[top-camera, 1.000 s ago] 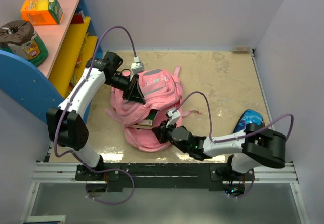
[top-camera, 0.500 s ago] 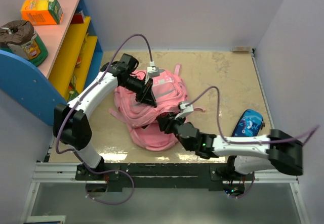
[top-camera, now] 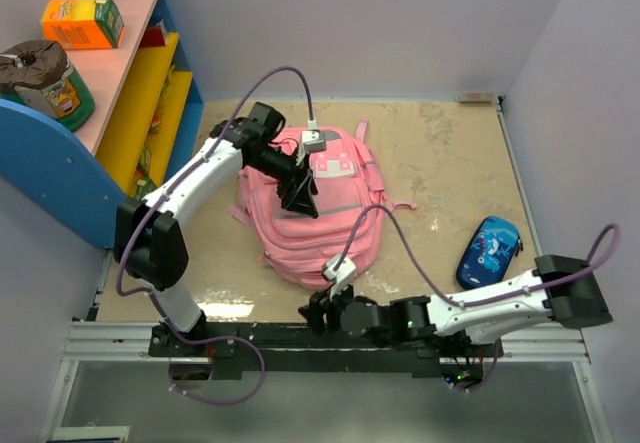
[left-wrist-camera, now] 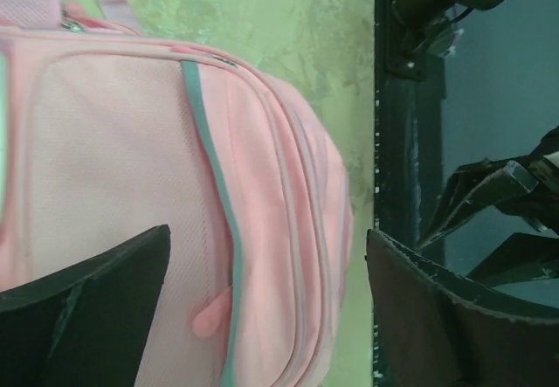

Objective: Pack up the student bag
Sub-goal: Adjust the student bag at the center of the board.

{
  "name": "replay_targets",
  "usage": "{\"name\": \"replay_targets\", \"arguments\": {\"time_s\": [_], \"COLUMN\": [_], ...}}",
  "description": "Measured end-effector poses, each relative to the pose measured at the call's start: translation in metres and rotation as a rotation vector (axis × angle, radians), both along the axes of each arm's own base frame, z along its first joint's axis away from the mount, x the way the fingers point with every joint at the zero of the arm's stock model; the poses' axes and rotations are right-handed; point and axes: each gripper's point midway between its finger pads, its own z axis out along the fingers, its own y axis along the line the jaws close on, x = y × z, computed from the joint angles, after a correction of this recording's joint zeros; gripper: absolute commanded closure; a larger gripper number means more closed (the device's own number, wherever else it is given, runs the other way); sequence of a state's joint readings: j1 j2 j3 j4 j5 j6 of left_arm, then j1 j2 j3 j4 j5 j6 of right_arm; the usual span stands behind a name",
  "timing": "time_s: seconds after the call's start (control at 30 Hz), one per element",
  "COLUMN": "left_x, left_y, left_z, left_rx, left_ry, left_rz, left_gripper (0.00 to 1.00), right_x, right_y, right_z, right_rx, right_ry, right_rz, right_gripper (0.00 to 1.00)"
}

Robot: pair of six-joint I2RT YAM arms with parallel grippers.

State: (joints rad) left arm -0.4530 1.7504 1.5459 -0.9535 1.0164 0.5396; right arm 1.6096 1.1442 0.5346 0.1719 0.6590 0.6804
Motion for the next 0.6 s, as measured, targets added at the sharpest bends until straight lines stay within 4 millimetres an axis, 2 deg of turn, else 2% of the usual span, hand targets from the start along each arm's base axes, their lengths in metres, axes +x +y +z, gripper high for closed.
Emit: {"name": "replay_targets", "arguments": {"time_s": [0.07, 0.13, 0.17, 0.2, 0.27, 0.3, 0.37, 0.47, 0.53, 0.6], "left_x": [0.005, 0.010, 0.014, 0.019, 0.024, 0.024, 0.022, 0.012, 0.005, 0.002], "left_y": [0.009, 0.020, 0.026, 0.032, 0.042, 0.048, 0.055, 0.067, 0.074, 0.080], "left_z": [0.014, 0.029, 0.038, 0.047, 0.056, 0.057, 0.053, 0.031, 0.014, -0.001], "left_rx": [-0.008, -0.016, -0.021, -0.024, -0.022, -0.011, 0.011, 0.066, 0.102, 0.138], "left_ry": [-0.054, -0.111, -0.145, -0.194, -0.256, -0.282, -0.319, -0.341, -0.331, -0.322], "left_rz": [0.028, 0.054, 0.067, 0.079, 0.090, 0.091, 0.080, 0.046, 0.026, 0.014], "left_gripper": [0.00, 0.00, 0.00, 0.00, 0.00, 0.00, 0.00, 0.00, 0.00, 0.00], "right_x": [-0.019, -0.027, -0.027, -0.026, -0.019, -0.013, 0.005, 0.054, 0.085, 0.105], "right_y": [0.009, 0.012, 0.011, 0.011, 0.009, 0.007, 0.000, -0.017, -0.028, -0.038], "right_z": [-0.019, -0.033, -0.038, -0.044, -0.056, -0.061, -0.071, -0.080, -0.080, -0.077], "right_rx": [-0.076, -0.124, -0.140, -0.156, -0.184, -0.196, -0.214, -0.195, -0.152, -0.133], "right_ry": [-0.014, -0.020, -0.022, -0.021, -0.017, -0.009, 0.010, 0.076, 0.129, 0.147], "right_rz": [0.061, 0.085, 0.084, 0.076, 0.045, 0.018, -0.055, -0.211, -0.298, -0.356], "right_gripper": [0.43, 0.47, 0.49, 0.55, 0.61, 0.65, 0.66, 0.70, 0.73, 0.73]}}
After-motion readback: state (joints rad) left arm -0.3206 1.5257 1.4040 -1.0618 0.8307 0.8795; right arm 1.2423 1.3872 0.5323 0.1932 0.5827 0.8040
